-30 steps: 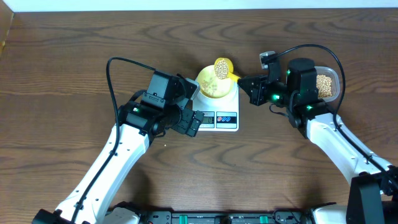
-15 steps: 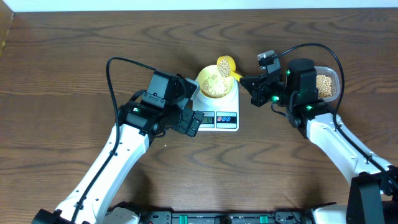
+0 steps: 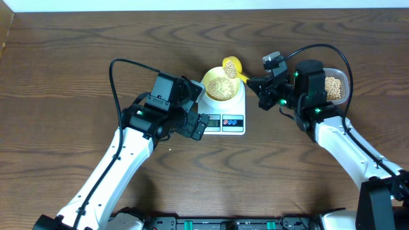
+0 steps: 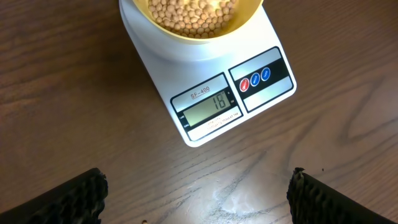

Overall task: Scoop item into bowl and weigh 50g on scale
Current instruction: 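Tilt the scoop with the right gripper to pour soybeans into the bowl, then move the empty scoop with the right gripper back to the soybean tub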

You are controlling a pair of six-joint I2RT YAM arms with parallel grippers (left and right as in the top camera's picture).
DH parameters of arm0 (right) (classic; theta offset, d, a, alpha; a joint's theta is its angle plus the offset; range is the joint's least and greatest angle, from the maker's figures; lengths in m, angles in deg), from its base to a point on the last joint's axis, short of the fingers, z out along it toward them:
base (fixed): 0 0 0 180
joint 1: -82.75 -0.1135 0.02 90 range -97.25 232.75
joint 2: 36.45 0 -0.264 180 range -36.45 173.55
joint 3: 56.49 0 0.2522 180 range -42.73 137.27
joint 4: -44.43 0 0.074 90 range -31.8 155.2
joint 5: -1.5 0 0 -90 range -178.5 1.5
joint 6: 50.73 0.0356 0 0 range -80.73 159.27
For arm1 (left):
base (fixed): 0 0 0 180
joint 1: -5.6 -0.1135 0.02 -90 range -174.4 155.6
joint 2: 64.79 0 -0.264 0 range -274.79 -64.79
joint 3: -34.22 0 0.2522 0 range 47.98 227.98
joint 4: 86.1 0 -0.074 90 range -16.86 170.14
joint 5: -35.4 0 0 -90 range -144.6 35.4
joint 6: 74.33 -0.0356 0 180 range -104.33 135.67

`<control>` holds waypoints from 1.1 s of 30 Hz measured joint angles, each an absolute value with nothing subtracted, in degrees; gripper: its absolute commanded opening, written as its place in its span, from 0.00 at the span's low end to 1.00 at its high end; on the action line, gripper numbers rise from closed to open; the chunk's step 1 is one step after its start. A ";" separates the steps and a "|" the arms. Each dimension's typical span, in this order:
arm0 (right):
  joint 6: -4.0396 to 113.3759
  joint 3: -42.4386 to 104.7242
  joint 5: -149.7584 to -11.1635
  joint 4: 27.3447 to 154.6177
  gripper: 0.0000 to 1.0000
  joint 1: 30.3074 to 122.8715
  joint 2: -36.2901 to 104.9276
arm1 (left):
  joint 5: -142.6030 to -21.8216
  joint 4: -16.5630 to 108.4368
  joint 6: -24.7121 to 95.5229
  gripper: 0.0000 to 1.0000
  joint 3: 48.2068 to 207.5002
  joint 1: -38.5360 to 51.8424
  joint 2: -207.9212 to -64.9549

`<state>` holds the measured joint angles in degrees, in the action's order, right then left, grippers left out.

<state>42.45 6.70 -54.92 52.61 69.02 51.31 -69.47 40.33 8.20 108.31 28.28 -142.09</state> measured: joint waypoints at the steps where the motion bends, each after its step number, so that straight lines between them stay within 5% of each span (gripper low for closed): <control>1: 41.66 6.70 -54.96 52.59 0.01 69.02 51.31 | -69.45 40.33 8.20 0.95 108.31 28.28 -142.09; 33: 23.22 6.70 -63.36 51.87 0.01 63.44 50.26 | -69.45 40.33 8.20 0.95 108.31 28.28 -142.09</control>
